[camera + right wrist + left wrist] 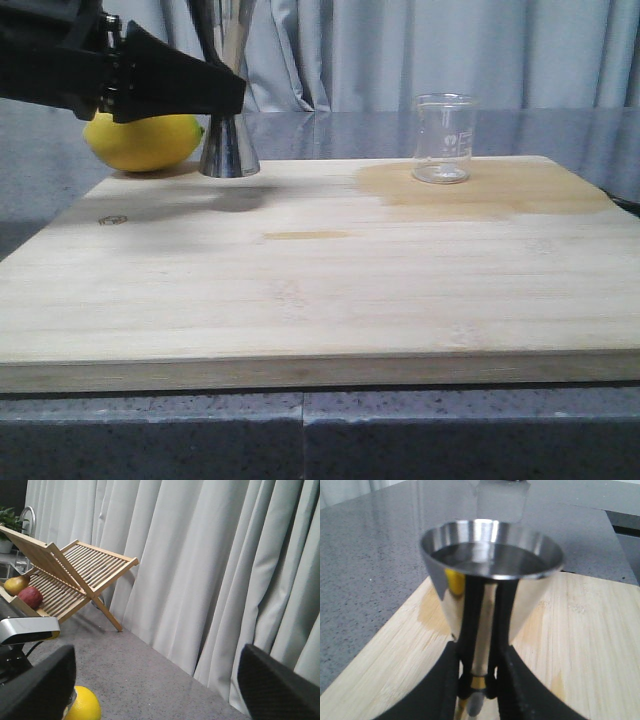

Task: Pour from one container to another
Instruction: 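Carry the held steel jigger with the left gripper toward the lemon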

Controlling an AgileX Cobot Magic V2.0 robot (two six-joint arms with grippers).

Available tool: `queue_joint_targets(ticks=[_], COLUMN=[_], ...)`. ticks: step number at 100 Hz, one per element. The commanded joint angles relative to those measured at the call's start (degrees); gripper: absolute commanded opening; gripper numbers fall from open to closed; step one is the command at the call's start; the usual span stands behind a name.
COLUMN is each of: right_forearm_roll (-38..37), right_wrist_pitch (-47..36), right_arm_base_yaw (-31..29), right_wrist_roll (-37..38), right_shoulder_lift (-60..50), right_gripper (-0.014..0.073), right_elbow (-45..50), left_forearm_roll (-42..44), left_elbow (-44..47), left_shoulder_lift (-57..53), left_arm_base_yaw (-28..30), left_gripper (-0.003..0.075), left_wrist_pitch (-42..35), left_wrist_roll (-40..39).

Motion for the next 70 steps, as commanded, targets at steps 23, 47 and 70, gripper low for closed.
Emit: queue_joint_targets(ticks=[23,47,70], right_forearm_roll=[3.2,3.2,3.2], right_wrist_pitch=[-1.8,-1.8,-1.8], right_arm_base_yaw=[-0.4,-0.4,-0.4], right_wrist_roll=[0.0,0.0,0.0], right_shoulder_lift=[-1.6,-1.6,-1.6], right_gripper=[0.0596,0.0596,0.0596], right_elbow=[-1.2,-1.2,-1.2], left_forearm_roll=[-5.9,-5.7,-5.7], left_elbow=[-1.1,-1.1,-0.8], left_shoulder_lift=[-2.9,-2.6,-1.0], left_arm_base_yaw=[-2.5,-2.5,-2.5], left_gripper=[0.0008,0.0008,0.0008], left_wrist_pitch=[6.7,6.7,6.7], left_wrist_roll=[0.9,1.2,1.5])
